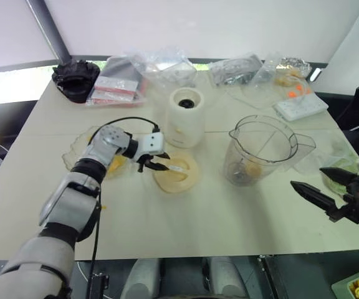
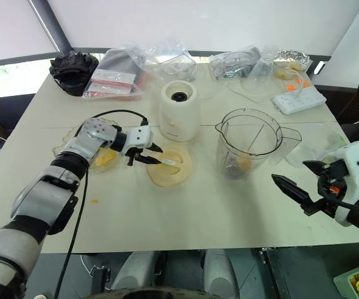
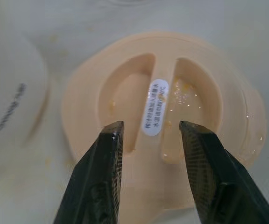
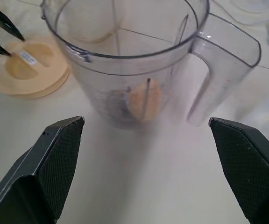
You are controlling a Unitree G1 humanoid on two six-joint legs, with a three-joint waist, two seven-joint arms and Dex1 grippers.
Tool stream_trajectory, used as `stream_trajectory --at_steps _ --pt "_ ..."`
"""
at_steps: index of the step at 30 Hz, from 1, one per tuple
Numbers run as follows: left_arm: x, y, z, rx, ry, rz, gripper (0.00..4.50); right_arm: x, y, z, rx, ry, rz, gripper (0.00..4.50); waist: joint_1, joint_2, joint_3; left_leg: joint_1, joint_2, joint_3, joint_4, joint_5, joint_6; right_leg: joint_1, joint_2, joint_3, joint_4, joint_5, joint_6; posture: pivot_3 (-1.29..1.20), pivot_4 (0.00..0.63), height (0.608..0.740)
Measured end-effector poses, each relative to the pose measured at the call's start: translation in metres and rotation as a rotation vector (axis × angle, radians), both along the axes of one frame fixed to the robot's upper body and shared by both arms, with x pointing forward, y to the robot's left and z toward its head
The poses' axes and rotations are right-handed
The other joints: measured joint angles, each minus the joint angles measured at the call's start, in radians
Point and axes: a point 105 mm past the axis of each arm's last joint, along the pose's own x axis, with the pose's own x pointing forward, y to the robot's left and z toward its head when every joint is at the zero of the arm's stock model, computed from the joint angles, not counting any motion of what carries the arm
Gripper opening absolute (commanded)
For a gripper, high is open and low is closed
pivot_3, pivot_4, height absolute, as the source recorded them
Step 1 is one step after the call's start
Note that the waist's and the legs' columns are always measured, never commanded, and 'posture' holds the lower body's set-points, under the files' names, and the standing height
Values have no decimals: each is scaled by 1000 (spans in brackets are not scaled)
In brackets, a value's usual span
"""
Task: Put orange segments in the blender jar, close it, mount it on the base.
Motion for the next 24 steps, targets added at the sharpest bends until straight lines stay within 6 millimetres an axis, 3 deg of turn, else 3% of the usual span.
stream_trajectory --at_steps 15,20,24 --pt "8 -30 -18 107 -17 29 1812 -2 -4 2 -24 -13 -63 4500 3 -2 0 1 0 0 1 0 0 2 0 0 1 1 2 0 150 740" --pt "10 -42 -18 106 8 60 249 -1 -6 -5 -6 -20 -103 4500 6 -3 -1 5 0 -2 3 0 0 9 0 -3 -1 -2 1 0 150 740" --pt "11 -41 -16 83 46 88 270 10 -10 -19 17 -56 -189 4500 0 -3 -1 4 0 -2 3 0 0 7 0 -2 -1 -1 0 0 150 740"
